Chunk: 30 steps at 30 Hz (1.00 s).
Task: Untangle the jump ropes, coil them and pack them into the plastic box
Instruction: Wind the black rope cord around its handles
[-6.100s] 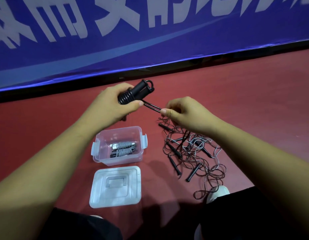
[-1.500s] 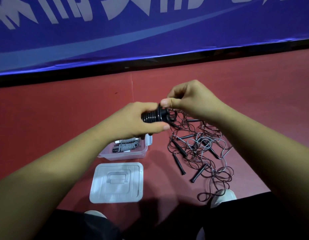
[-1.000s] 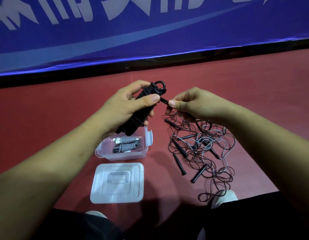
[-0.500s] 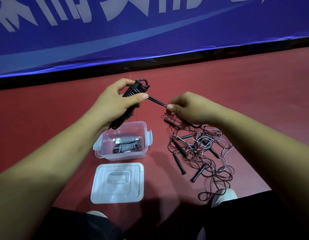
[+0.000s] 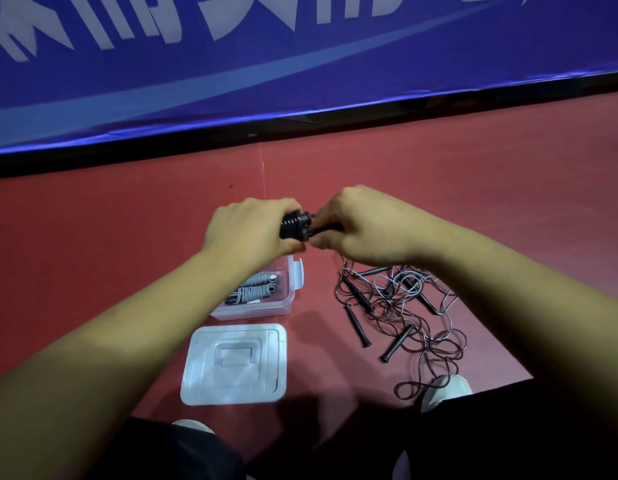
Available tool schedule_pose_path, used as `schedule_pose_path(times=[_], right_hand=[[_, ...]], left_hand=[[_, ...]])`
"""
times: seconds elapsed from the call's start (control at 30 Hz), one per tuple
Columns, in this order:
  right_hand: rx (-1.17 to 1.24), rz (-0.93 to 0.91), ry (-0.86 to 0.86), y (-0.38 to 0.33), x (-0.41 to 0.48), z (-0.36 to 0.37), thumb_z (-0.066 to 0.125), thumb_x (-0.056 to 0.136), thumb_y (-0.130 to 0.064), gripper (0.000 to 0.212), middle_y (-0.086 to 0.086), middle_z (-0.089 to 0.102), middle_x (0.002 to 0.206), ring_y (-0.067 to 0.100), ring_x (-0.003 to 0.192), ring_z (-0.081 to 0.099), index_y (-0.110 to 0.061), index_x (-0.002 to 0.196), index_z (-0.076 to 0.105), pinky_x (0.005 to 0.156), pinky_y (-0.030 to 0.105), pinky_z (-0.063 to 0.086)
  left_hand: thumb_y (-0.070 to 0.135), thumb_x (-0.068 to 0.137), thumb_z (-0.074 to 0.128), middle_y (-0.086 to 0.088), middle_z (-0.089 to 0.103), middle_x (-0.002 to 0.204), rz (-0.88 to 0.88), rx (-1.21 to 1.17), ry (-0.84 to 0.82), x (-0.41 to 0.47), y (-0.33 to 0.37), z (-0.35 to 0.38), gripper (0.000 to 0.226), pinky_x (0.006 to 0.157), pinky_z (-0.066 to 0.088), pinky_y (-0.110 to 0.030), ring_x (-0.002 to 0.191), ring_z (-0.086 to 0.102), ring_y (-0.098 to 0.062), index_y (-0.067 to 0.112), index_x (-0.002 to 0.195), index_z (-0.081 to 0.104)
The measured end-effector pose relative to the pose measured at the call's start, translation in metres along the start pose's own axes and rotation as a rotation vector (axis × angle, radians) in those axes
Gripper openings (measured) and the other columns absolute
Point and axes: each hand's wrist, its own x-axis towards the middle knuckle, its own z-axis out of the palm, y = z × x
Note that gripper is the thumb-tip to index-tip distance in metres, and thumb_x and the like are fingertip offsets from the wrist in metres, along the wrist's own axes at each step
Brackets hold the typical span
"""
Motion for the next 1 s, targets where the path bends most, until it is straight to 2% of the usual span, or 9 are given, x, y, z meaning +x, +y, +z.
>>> schedule_pose_path(times=[0.13,0.23,0.43,0.57,0.67,0.73,0.87,0.93,1.0], right_hand=[[0.071,0.035,0.119,0.010,-0.004,-0.004,0.063,0.090,-0.018,0.013,0.000,0.066,0.071,0.016,0.065,0.054,-0.014,0.086,0.075,0.062,0.030,0.040],[0.172,0.149,0.220,0.022,-0.005,-0.009,0.067,0.090,-0.020,0.010,-0.003,0.069,0.076,0.008,0.066,0.057,-0.016,0.090,0.077,0.064,0.023,0.043],[0.335,0.223,0.173,0.030,-0.008,-0.005,0.070,0.090,-0.022,0.007,-0.021,0.053,0.044,-0.005,0.045,0.049,-0.020,0.086,0.075,0.049,0.006,0.033],[0.700,0.309,0.147,0.038,-0.008,-0.004,0.063,0.095,-0.024,0.020,0.003,0.038,0.051,0.013,0.046,0.026,-0.011,0.087,0.076,0.044,0.023,0.021],[0.934,0.339,0.021,0.037,-0.007,-0.002,0.049,0.100,-0.010,0.038,-0.004,0.036,0.050,0.010,0.044,0.023,-0.015,0.067,0.067,0.044,0.022,0.020],[0.945,0.320,0.016,0.037,-0.007,-0.002,0.046,0.102,-0.012,0.049,-0.005,0.039,0.051,0.009,0.044,0.025,-0.019,0.059,0.068,0.045,0.023,0.022],[0.982,0.342,0.066,0.038,-0.010,-0.007,0.052,0.101,-0.021,0.030,0.004,0.049,0.061,0.010,0.046,0.031,0.002,0.101,0.071,0.044,0.020,0.025],[1.000,0.342,0.108,0.039,-0.010,-0.007,0.056,0.099,-0.022,0.028,0.005,0.055,0.063,0.010,0.047,0.035,0.002,0.101,0.070,0.044,0.020,0.026],[1.014,0.329,0.189,0.037,-0.010,-0.006,0.060,0.096,-0.021,0.024,0.006,0.061,0.063,0.012,0.048,0.040,0.000,0.099,0.071,0.046,0.023,0.029]], left_hand=[[0.065,0.073,0.069,0.014,0.068,0.093,0.187,-0.071,-0.179,-0.002,0.003,-0.010,0.044,0.067,0.042,-0.031,0.095,0.065,-0.021,0.048,0.112,0.055],[0.065,0.070,0.067,0.017,0.059,0.067,0.265,-0.170,-0.153,-0.005,0.005,-0.018,0.033,0.059,0.038,-0.029,0.071,0.061,-0.011,0.045,0.093,0.056],[0.086,0.058,0.062,0.010,0.059,0.061,0.281,-0.335,-0.169,-0.011,0.009,-0.018,0.045,0.054,0.040,-0.031,0.057,0.054,-0.008,0.044,0.075,0.057],[0.057,0.070,0.080,-0.003,0.065,0.061,0.177,-0.957,-0.121,-0.013,0.013,-0.014,0.045,0.046,0.047,-0.027,0.051,0.059,-0.015,0.023,0.093,0.064],[0.044,0.074,0.079,-0.010,0.065,0.068,0.096,-1.329,-0.161,-0.013,0.016,-0.008,0.044,0.054,0.056,-0.034,0.058,0.062,-0.025,0.035,0.113,0.061],[0.037,0.080,0.075,-0.010,0.063,0.073,0.098,-1.483,-0.173,-0.012,0.018,-0.007,0.040,0.057,0.057,-0.037,0.061,0.061,-0.024,0.038,0.119,0.064],[0.031,0.087,0.066,-0.008,0.061,0.069,0.021,-1.649,-0.184,-0.009,0.015,-0.011,0.027,0.053,0.054,-0.033,0.060,0.058,-0.022,0.025,0.113,0.065],[0.030,0.088,0.060,-0.011,0.060,0.068,0.004,-1.716,-0.215,-0.009,0.014,-0.012,0.026,0.053,0.053,-0.034,0.060,0.058,-0.023,0.023,0.113,0.063],[0.032,0.087,0.067,-0.015,0.057,0.069,0.010,-1.788,-0.261,-0.008,0.013,-0.012,0.029,0.055,0.053,-0.034,0.058,0.057,-0.025,0.022,0.113,0.062]])
